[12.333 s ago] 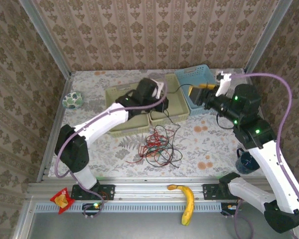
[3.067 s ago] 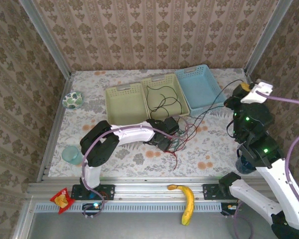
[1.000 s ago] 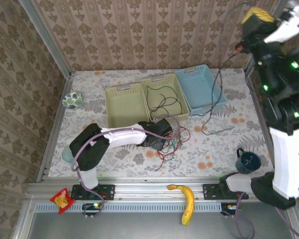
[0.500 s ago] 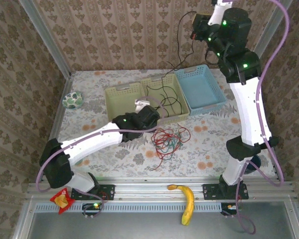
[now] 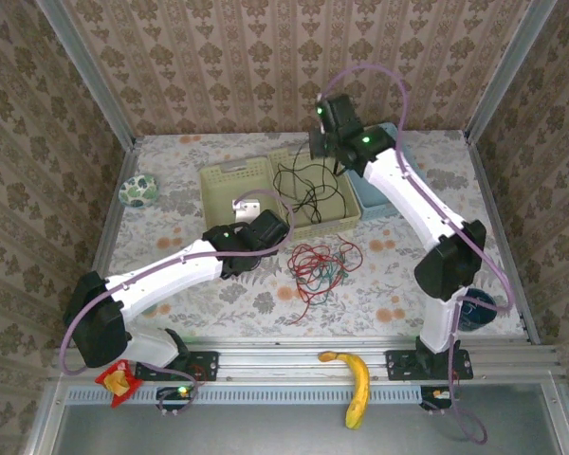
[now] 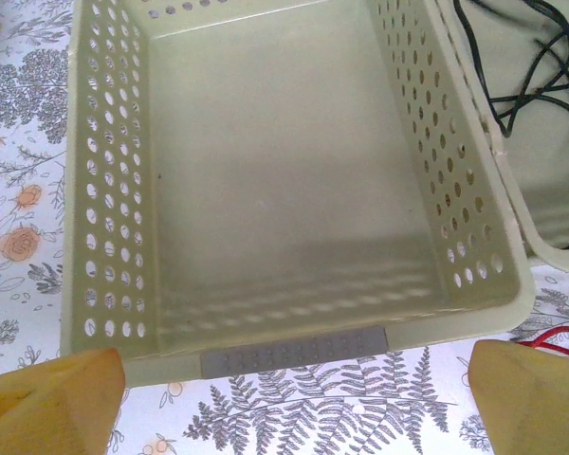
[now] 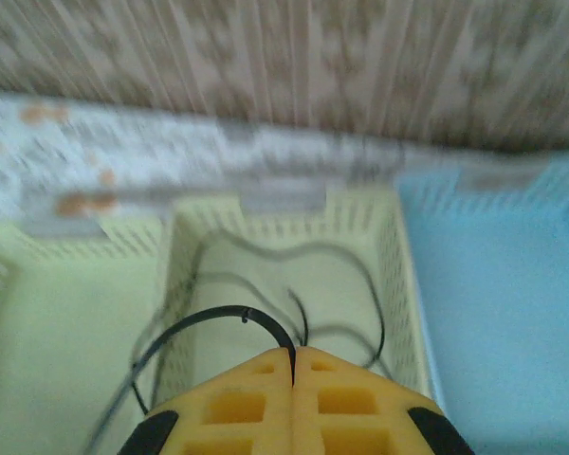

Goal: Untangle the cables

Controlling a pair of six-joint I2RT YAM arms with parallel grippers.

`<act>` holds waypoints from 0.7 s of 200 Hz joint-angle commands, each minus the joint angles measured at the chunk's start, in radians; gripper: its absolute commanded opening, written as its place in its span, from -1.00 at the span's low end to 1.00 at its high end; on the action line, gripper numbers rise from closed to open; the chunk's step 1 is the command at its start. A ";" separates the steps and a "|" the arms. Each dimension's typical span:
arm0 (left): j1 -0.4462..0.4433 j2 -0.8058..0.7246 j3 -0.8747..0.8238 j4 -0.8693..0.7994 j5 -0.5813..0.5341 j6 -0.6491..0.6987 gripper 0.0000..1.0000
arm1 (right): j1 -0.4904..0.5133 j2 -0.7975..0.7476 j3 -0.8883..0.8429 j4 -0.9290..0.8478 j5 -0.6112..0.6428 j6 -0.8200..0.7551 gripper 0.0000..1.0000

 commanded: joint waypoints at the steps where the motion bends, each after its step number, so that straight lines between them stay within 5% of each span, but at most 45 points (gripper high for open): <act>1: 0.002 -0.022 0.028 -0.038 -0.030 -0.017 0.89 | -0.043 0.011 -0.080 0.076 -0.083 0.138 -1.00; 43: 0.002 -0.025 0.022 -0.037 -0.014 -0.013 0.90 | -0.133 0.085 -0.139 0.130 -0.204 0.280 -1.00; 104: 0.002 -0.004 0.043 -0.024 0.021 -0.004 0.89 | -0.147 0.102 -0.186 0.114 0.046 0.374 -1.00; 140: 0.003 0.014 0.072 -0.036 0.025 -0.004 0.89 | -0.100 0.138 -0.203 0.116 0.048 0.333 -1.00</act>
